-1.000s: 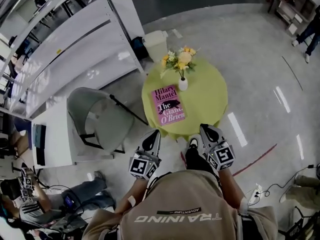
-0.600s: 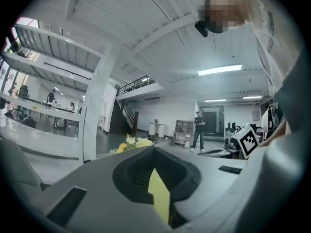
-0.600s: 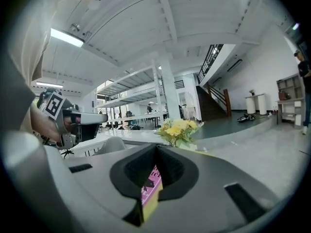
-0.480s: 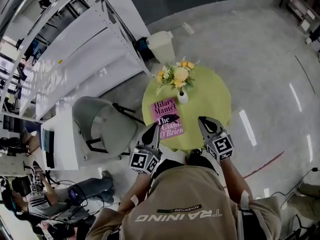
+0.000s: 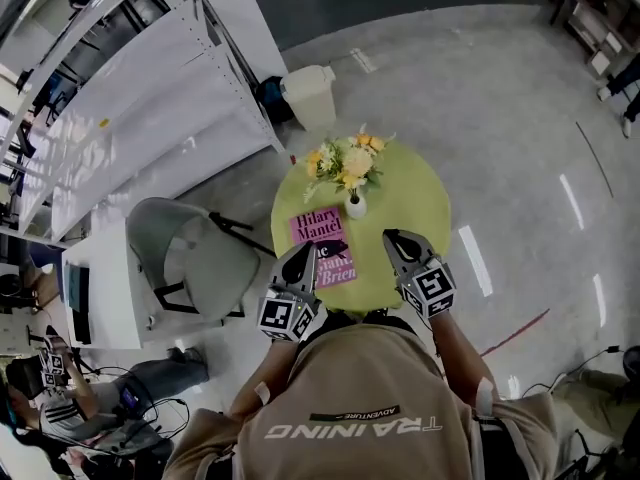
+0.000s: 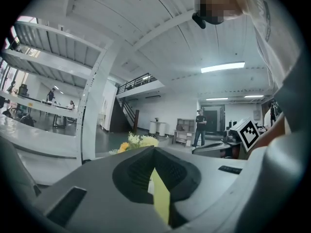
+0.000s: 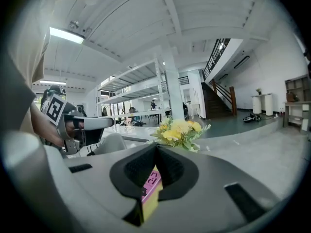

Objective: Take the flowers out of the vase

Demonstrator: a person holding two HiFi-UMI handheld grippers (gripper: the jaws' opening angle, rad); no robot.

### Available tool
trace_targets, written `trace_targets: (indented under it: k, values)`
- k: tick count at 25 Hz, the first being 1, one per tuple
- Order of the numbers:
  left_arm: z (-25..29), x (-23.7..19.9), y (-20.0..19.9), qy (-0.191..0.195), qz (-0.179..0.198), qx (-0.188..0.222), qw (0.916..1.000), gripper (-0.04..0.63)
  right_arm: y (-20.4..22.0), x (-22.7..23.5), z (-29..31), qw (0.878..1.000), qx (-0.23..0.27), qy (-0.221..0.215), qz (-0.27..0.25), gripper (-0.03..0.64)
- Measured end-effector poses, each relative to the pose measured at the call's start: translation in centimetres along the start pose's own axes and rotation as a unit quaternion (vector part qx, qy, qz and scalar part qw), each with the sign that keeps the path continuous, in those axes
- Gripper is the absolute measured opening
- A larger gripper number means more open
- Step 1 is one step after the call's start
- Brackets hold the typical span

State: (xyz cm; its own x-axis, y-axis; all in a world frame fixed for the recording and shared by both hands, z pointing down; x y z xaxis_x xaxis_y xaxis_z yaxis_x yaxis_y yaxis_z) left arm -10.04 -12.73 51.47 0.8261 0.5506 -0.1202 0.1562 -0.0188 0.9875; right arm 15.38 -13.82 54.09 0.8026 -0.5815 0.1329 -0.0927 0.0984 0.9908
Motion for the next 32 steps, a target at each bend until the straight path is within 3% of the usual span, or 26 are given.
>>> trace_targets:
  k: [7, 10, 11, 32]
  values:
    - [0.7, -2.1, 0.3, 0.027, -0.011, -0.008, 0.9995, 0.006, -0.2, -0.6, 1.8, 1.000, -0.003, 0.022, 0.008, 0.013]
    - [0.8, -2.9, 0.7, 0.034, -0.017, -0.017, 0.9991, 0.006, 0.5, -0.4, 2.6, 0.999, -0.010, 0.036, 0.029, 0.147]
    - [0.9, -3.2, 0.8, 0.036, -0.019, -0.019, 0.9990, 0.006, 0.7, -0.3, 2.8, 0.998, -0.011, 0.042, 0.034, 0.158]
    - [1.2, -8.3, 1.0, 0.035, -0.030, -0.044, 0.9980, 0.006, 9.8, 4.3, 14.3, 0.990, -0.117, 0.067, 0.039, 0.160]
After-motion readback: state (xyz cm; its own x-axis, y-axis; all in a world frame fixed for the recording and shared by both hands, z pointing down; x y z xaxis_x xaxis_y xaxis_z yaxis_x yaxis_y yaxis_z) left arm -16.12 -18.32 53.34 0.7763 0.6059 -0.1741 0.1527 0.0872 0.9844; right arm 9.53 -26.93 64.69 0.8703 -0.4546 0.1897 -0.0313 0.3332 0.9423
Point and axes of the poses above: the fingertips, and each gripper's own axes: z forward along the fingers, x to its right, y out of its underside, the point moved 9 cm from there along -z, backward along the fingers, and after that the axes turned 13 degrees about x, right-handed, at the moved point
